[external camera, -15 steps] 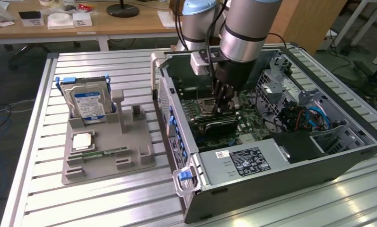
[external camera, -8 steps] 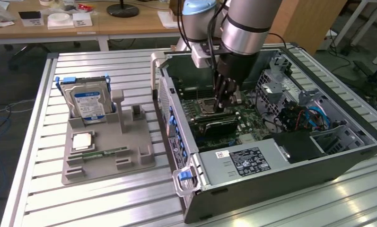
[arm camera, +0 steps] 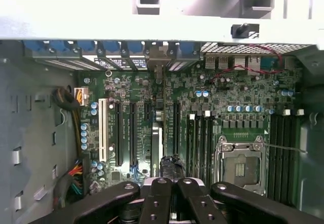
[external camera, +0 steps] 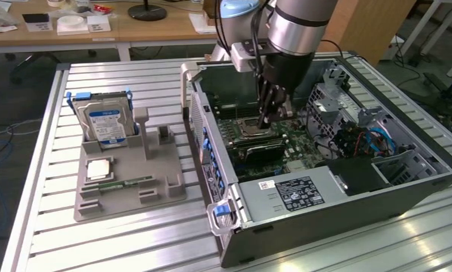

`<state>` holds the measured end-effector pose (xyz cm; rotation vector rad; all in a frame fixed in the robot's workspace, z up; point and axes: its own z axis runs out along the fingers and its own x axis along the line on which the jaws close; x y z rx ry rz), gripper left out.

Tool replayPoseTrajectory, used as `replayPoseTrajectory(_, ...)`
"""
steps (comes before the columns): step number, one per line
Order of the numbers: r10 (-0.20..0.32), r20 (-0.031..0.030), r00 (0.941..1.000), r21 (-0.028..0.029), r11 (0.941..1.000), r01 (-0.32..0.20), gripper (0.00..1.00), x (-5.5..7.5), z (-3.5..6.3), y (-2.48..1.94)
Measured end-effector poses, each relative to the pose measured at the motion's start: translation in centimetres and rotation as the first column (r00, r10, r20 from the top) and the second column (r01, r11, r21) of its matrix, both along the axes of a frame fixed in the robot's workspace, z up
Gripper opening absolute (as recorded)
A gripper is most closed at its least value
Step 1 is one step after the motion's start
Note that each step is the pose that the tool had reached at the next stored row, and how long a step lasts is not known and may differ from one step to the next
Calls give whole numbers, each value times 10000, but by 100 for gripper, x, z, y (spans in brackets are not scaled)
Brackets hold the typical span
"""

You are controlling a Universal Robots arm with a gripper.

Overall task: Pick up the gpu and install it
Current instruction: 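Press down on the gpu until it lock into place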

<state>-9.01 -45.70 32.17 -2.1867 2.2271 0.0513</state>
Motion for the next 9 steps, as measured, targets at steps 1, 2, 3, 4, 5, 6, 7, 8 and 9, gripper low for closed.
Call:
replayPoseTrajectory(1, 0, 1, 10000, 0, 10000, 0, 11, 0, 17, 0)
replayPoseTrajectory(2, 0, 0, 10000, 1, 10000, 0, 11, 0, 24, 0)
replayPoseTrajectory(3, 0, 1, 10000, 2, 10000, 0, 11, 0, 24, 0)
replayPoseTrajectory(4, 0, 2, 10000, 3, 10000, 0, 11, 0, 24, 0)
replayPoseTrajectory(5, 0, 1, 10000, 2, 10000, 0, 11, 0, 24, 0)
replayPoseTrajectory(6, -1, 1, 10000, 1, 10000, 1, 11, 0, 24, 0)
replayPoseTrajectory(7, 0, 1, 10000, 1, 10000, 0, 11, 0, 24, 0)
replayPoseTrajectory(8, 0, 1, 10000, 1, 10000, 0, 11, 0, 24, 0)
replayPoseTrajectory(9, 0, 1, 10000, 1, 10000, 0, 11, 0, 24, 0)
